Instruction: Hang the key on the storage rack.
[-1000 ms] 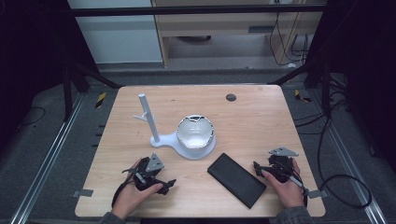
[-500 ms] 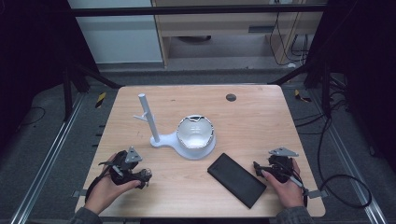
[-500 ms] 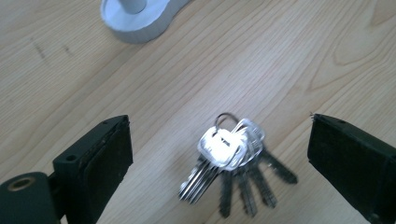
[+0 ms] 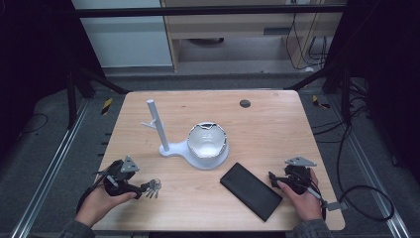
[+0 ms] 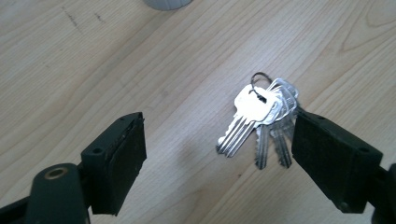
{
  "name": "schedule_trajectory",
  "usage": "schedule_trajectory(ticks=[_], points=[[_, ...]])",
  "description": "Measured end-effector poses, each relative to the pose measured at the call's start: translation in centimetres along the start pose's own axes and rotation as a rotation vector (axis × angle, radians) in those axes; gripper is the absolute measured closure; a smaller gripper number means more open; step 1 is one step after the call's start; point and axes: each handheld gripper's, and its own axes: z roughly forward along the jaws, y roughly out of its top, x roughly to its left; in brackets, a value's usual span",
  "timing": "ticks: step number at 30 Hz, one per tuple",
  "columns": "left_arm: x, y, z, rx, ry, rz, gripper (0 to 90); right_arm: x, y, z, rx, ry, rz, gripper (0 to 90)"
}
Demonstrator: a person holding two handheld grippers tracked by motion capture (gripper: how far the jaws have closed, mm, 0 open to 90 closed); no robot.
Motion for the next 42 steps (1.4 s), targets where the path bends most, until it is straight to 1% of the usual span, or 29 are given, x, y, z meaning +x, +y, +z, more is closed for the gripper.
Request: schedule_trajectory(ticks=[2,3,4,5,6,7,8,9,10,11,12,13,14,17,19,21,23,25,29,31,32,33,36,39,40,41,42], points=[[0.1,0.0,0.1,0.011,-0.007,0.006,19.7,0.0,0.0,0.0,-0.001,0.001,0.002,8.8],[0.1,0.1,0.2,0.017,-0.014,0.010,22.8,0.0,0.0,0.0,0.000,0.001,0.004,8.8],[0.1,0.1,0.3,0.024,-0.022,0.015,22.8,0.0,0.0,0.0,0.000,0.001,0.004,8.8],[0.1,0.1,0.4,0.035,-0.026,0.019,25.8,0.0,0.0,0.0,0.000,0.001,0.004,8.8],[0.1,0.2,0.5,0.043,-0.033,0.028,25.8,0.0,0.0,0.0,0.000,0.001,0.004,8.8],[0.1,0.3,0.6,0.046,-0.045,0.039,27.9,0.0,0.0,0.0,0.000,0.000,0.004,8.8],[0.1,0.3,0.7,0.049,-0.056,0.047,30.1,0.0,0.0,0.0,0.000,0.001,0.004,8.8],[0.0,0.4,0.7,0.048,-0.059,0.054,35.7,0.0,0.0,0.0,0.000,0.000,0.004,8.8],[0.1,0.4,0.8,0.049,-0.065,0.053,35.7,0.0,0.0,0.0,0.000,0.000,0.004,8.8],[0.1,0.5,1.0,0.056,-0.090,0.056,41.7,0.0,0.0,0.0,-0.001,0.000,0.004,8.8],[0.1,0.5,1.0,0.056,-0.090,0.056,43.9,0.0,0.0,0.0,-0.001,0.000,0.004,8.8],[0.1,0.5,1.1,0.068,-0.097,0.060,43.9,0.1,0.0,0.0,0.001,0.003,0.009,8.8],[0.1,0.5,1.2,0.071,-0.095,0.061,49.4,0.1,0.0,0.0,0.001,0.004,0.009,8.7],[0.2,0.5,1.3,0.079,-0.089,0.062,53.9,0.1,0.0,0.0,0.001,0.004,0.009,8.7],[0.4,0.4,1.3,0.085,-0.084,0.073,58.4,0.1,0.0,0.0,0.001,0.004,0.009,8.7],[0.5,0.4,1.5,0.088,-0.086,0.076,61.0,0.1,0.0,0.0,0.001,0.004,0.009,8.7],[0.5,0.3,1.7,0.095,-0.091,0.076,61.7,0.1,0.0,0.0,0.001,0.004,0.009,8.7],[0.6,0.3,1.9,0.111,-0.091,0.091,61.6,0.1,0.0,0.0,0.001,0.004,0.009,8.7],[0.5,0.2,2.3,0.119,-0.081,0.106,61.5,0.1,0.0,0.0,0.001,0.004,0.009,8.6],[0.4,0.1,2.5,0.118,-0.091,0.099,60.3,0.1,0.0,0.0,0.001,0.004,0.009,8.6],[0.4,0.1,2.5,0.121,-0.097,0.103,60.3,0.1,0.0,0.0,0.001,0.004,0.009,8.6],[0.3,0.1,2.6,0.128,-0.098,0.118,59.5,0.1,0.0,0.0,0.001,0.004,0.010,8.5],[0.1,0.2,2.6,0.126,-0.104,0.114,57.5,0.1,0.0,0.0,0.001,0.004,0.009,8.5],[-0.2,0.4,2.7,0.128,-0.121,0.111,54.0,0.1,0.0,0.0,0.002,0.002,0.006,8.4],[-0.3,0.4,2.7,0.130,-0.122,0.108,54.0,0.1,0.0,0.0,0.002,0.002,0.006,8.4],[-0.3,0.6,2.6,0.129,-0.124,0.092,54.8,0.1,0.0,0.0,0.002,0.002,0.006,8.4],[-0.3,0.6,2.6,0.129,-0.124,0.092,55.0,0.1,0.0,0.0,0.002,0.002,0.006,8.4]])
